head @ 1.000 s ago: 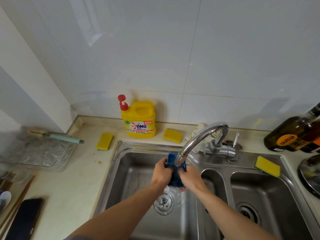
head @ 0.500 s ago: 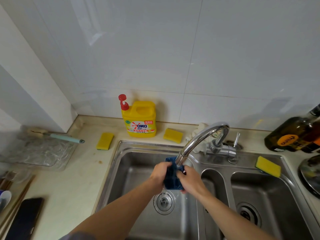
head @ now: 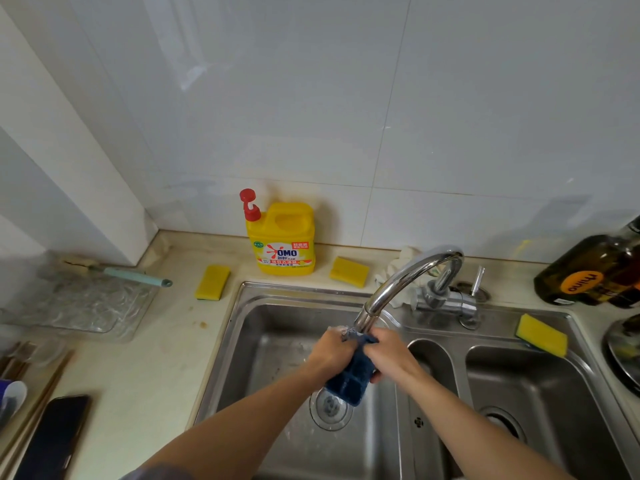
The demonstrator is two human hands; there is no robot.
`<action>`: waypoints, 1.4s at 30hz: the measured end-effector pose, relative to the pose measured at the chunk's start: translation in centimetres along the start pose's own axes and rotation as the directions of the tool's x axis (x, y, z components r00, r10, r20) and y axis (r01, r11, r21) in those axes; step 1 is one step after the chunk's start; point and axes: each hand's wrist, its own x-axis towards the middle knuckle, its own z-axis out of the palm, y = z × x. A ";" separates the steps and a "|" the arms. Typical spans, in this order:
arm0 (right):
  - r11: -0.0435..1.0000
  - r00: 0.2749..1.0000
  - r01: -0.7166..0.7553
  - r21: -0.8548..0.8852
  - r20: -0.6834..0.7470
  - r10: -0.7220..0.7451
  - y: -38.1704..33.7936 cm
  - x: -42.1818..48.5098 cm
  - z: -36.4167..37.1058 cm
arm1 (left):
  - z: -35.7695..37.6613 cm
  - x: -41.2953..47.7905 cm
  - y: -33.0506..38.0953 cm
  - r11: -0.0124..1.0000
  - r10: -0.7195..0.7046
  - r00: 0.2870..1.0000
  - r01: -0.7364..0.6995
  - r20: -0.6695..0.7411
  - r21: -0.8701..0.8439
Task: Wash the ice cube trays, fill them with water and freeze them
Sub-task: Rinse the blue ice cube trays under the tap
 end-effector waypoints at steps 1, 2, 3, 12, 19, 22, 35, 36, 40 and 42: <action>1.000 1.000 -0.002 0.010 -0.011 0.002 -0.1 0.2 0.0 | -0.1 0.1 0.0 1.000 0.000 1.000 0.000 0.012 -0.010; 0.999 0.999 -0.004 0.035 -0.032 0.005 -0.1 0.4 0.0 | -0.2 0.1 0.0 0.999 -0.018 1.000 0.019 0.021 -0.048; 0.998 0.998 -0.007 0.070 -0.060 0.011 0.0 0.6 -0.1 | -0.4 0.2 -0.1 0.993 -0.042 0.999 0.044 0.027 -0.107; 0.888 0.980 -0.034 0.458 -0.159 0.119 0.5 0.9 -0.3 | -1.5 0.2 -1.9 0.842 -0.211 0.972 0.232 0.099 -0.487; 0.951 0.991 0.034 0.307 -0.133 0.007 0.2 0.4 0.4 | -1.1 1.4 -1.4 0.874 -0.236 0.969 0.180 -0.070 -0.452; 0.954 0.995 -0.025 0.298 -0.087 0.054 0.5 0.4 -0.2 | -1.1 1.5 -1.1 0.883 -0.241 0.965 0.175 -0.102 -0.436; 0.912 0.972 -0.145 0.384 -0.119 0.204 1.3 0.8 0.0 | -1.4 0.2 -0.4 0.896 -0.102 0.995 0.099 0.015 -0.433; 0.918 0.970 -0.134 0.373 -0.139 0.198 1.2 0.7 -0.1 | -1.4 0.1 -0.6 0.888 -0.094 0.995 0.099 0.034 -0.450; 0.949 0.985 -0.023 0.316 -0.156 0.076 0.3 0.3 0.0 | -1.3 0.2 -1.4 0.886 -0.108 0.994 0.094 -0.005 -0.455; 0.965 0.989 0.031 0.262 -0.146 0.007 -0.2 0.0 0.3 | -1.3 0.6 -1.8 0.878 -0.140 0.990 0.122 -0.006 -0.463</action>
